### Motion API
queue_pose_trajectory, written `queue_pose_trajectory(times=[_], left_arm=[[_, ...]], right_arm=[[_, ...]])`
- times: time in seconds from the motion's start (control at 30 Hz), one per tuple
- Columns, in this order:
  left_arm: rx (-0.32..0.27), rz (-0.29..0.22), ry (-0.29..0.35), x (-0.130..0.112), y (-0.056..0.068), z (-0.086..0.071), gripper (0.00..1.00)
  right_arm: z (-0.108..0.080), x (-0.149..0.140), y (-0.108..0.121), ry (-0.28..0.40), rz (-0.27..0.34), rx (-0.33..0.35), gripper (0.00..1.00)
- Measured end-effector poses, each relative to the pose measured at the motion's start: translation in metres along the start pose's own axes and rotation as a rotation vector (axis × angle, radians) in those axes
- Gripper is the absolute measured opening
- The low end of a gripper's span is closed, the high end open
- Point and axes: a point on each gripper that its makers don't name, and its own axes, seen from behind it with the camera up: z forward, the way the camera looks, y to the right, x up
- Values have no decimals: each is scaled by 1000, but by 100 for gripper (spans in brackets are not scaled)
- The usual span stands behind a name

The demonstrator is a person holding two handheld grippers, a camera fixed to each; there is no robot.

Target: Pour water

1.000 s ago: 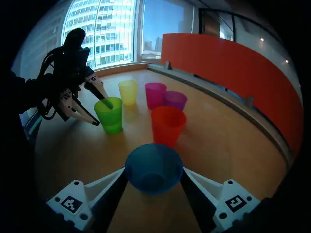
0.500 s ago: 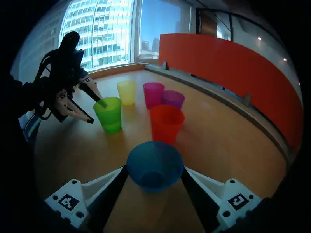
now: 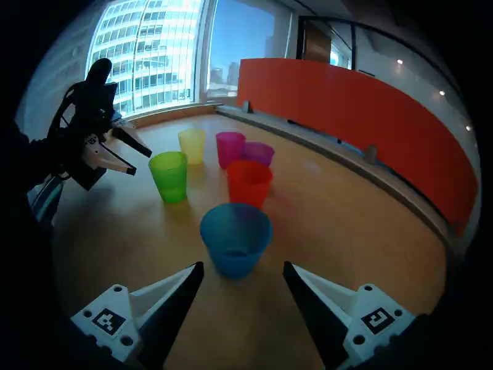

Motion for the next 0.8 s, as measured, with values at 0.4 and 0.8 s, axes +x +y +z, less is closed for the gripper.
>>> queue_pose_trajectory(times=[0.4, 0.8], left_arm=[[150, -64, 121, 8, -26, -35, 87], [374, -99, 289, 31, -59, -80, 87]], right_arm=[[-35, 3, 16, 76, 77, -123, 100], [-67, 17, 34, 197, 134, -297, 100]])
